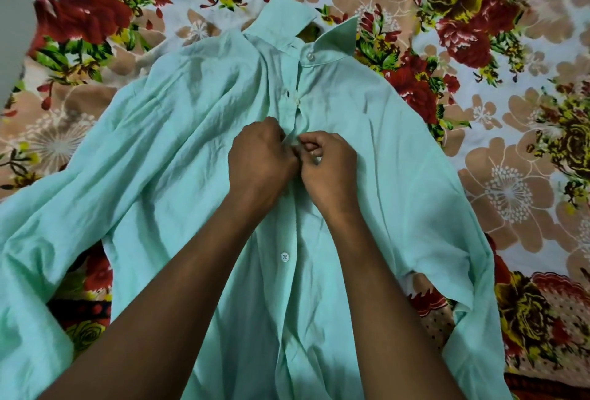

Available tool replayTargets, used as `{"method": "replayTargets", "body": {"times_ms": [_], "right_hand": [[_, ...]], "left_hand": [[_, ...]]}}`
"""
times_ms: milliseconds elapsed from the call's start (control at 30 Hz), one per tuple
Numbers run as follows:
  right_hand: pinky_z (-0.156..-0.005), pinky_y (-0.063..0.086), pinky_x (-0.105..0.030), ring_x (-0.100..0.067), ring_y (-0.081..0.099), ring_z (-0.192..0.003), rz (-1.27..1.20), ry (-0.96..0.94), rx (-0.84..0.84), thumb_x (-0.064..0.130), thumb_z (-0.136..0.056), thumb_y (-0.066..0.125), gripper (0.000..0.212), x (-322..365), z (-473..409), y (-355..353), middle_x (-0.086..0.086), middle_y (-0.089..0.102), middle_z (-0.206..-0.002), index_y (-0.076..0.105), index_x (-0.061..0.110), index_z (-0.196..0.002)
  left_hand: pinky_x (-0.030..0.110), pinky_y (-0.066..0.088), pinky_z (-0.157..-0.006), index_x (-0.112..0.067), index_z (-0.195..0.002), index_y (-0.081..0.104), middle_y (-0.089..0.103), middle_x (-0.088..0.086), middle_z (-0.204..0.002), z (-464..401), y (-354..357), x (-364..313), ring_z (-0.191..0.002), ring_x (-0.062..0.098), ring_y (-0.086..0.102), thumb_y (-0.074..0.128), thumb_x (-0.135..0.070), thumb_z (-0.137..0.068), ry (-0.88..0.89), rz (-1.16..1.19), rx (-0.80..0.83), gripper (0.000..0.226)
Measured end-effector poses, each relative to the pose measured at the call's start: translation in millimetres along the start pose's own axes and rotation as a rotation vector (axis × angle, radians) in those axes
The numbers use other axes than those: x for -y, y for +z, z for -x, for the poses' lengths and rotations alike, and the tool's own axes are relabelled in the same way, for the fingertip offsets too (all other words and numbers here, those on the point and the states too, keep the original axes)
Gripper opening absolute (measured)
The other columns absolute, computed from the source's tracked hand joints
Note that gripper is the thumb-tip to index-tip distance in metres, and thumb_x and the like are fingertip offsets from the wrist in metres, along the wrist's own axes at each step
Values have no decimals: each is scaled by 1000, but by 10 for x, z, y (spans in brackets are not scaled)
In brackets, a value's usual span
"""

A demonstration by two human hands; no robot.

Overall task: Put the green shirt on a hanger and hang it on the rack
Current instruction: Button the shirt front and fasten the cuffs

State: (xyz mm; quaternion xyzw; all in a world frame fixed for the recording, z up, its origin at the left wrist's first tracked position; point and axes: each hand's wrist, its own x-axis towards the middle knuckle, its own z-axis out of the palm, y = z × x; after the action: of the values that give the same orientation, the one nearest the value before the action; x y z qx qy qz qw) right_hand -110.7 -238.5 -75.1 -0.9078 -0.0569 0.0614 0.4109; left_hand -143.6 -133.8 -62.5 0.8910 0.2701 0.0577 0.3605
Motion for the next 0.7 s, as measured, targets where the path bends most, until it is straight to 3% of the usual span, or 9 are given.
{"method": "replayTargets", "body": {"times_ms": [100,200,333,467,600,700], "right_hand": [[-88,54,-40,-22,63,-94,13,-29,-6,22,-86,81,22,-8,21,26,-6,67,-96,75,13,-105],[-88,53,-40,-23,63,-98,48,-40,-7,25,-84,83,23,8,40,43,-6,66,-98,75,14,-103],[-88,49,-40,-26,61,-100,198,-105,-31,25,-90,75,11,85,101,70,-5,67,-98,74,15,-95],[-86,50,-41,-26,60,-98,295,-118,-29,22,-96,65,12,134,93,71,-4,67,-99,72,13,-94],[-84,54,-38,-20,67,-90,50,-29,-88,16,-92,69,10,156,100,100,-1,75,-88,77,10,-88],[-82,57,-33,-13,70,-83,-87,41,-91,14,-90,72,9,157,89,128,0,78,-84,80,9,-87]], "left_hand": [[33,49,-65,-5,-84,69,67,2,-77,-13,-25,132,-74,22,63,64,-10,-83,-55,194,11,7],[31,50,-68,-6,-83,73,71,6,-75,-12,-54,212,-71,16,64,68,-12,-88,-137,416,11,9],[26,52,-67,-11,-83,75,75,5,-77,-7,-43,248,-69,11,65,72,-16,-91,-227,526,38,10],[30,52,-67,-9,-84,75,73,5,-75,-38,-52,216,-64,12,61,72,-14,-91,-285,585,60,10],[42,58,-79,-11,-83,75,72,5,-75,-75,-73,227,-70,17,65,72,-13,-91,-362,700,101,9],[41,60,-86,-15,-84,77,76,6,-81,-79,-91,230,-77,18,71,74,-13,-91,-381,719,113,7]]}}
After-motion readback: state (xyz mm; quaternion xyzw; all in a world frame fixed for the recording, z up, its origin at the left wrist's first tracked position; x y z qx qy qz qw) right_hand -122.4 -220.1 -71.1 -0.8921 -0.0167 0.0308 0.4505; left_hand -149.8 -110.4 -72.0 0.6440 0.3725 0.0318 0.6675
